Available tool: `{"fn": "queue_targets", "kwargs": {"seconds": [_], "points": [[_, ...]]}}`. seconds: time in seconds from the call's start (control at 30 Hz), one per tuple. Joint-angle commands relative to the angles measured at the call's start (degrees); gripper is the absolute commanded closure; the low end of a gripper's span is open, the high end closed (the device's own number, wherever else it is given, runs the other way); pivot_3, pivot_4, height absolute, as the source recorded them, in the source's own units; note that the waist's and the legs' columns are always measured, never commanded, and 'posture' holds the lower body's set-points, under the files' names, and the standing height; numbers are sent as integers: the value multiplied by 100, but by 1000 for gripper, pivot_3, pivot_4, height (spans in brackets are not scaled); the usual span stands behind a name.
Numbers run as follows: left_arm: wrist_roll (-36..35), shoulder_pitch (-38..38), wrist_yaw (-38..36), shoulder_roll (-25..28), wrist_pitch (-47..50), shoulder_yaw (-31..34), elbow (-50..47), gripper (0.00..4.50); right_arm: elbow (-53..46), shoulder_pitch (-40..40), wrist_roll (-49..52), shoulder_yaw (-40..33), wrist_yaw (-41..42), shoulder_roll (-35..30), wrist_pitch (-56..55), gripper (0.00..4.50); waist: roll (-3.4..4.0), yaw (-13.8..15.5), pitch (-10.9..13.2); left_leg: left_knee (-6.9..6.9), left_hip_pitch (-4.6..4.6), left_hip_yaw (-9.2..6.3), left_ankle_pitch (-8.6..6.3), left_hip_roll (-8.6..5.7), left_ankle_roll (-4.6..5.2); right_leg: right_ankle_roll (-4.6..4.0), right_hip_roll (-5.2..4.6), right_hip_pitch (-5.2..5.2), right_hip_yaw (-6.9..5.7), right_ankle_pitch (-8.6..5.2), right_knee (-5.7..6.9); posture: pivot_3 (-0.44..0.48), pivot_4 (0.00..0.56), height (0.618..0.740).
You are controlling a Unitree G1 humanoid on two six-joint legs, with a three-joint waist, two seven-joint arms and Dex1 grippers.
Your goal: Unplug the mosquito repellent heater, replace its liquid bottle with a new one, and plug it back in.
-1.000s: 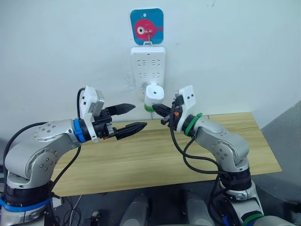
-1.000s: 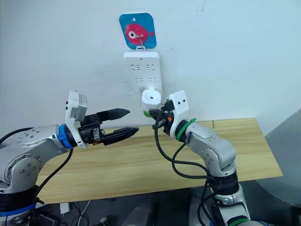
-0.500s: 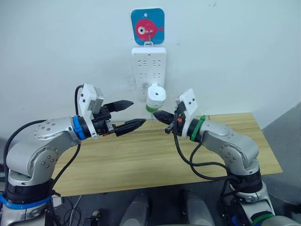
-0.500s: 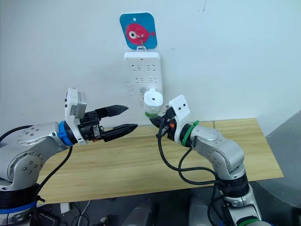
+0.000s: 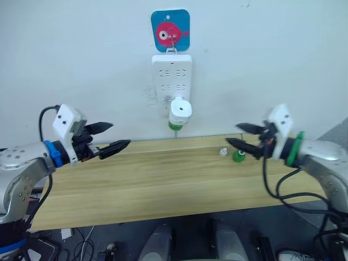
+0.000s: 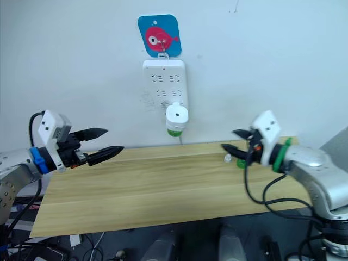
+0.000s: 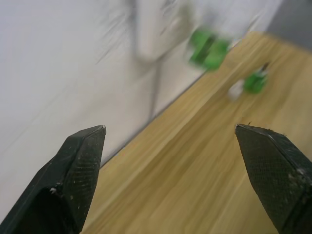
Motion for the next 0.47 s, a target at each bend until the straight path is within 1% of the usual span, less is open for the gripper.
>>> {"fn": "queue_targets", "kwargs": {"seconds": [0.03,0.1,0.13,0.2,0.3,0.47], "points": [[402,157,34,9,-593,395,488,0,494,105,-116,-508,348,-278,-538,18,0,9,0,0,4,0,0,1,0,0,0,3,1,0,2,146,162,740],[660,476,108,-79,-955,618,908,0,1020,377,-539,-537,730,-687,-1095,18,0,15,0,0,7,3,0,-2,0,0,0,5,5,0,2,150,161,740],[766,613,133,-115,-1109,699,1030,0,1229,457,-670,-543,789,-785,-1278,18,-2,16,-2,-2,7,6,-1,-4,2,0,-1,4,8,0,0,154,158,740],[803,796,122,-173,-1238,809,1117,0,1534,558,-753,-547,826,-819,-1498,18,-2,17,-1,-3,6,8,-5,-3,7,0,-1,3,7,0,-4,160,158,740],[800,871,64,-220,-1353,863,1181,0,1738,661,-861,-521,934,-792,-1784,18,-2,32,-1,3,1,9,-4,-2,7,0,-5,0,8,0,-2,163,157,740],[800,676,83,-200,-1401,768,1263,0,1884,543,-921,-457,915,-699,-1939,18,-2,77,-2,9,8,9,-4,-3,6,0,-7,7,9,0,5,167,162,740]]}}
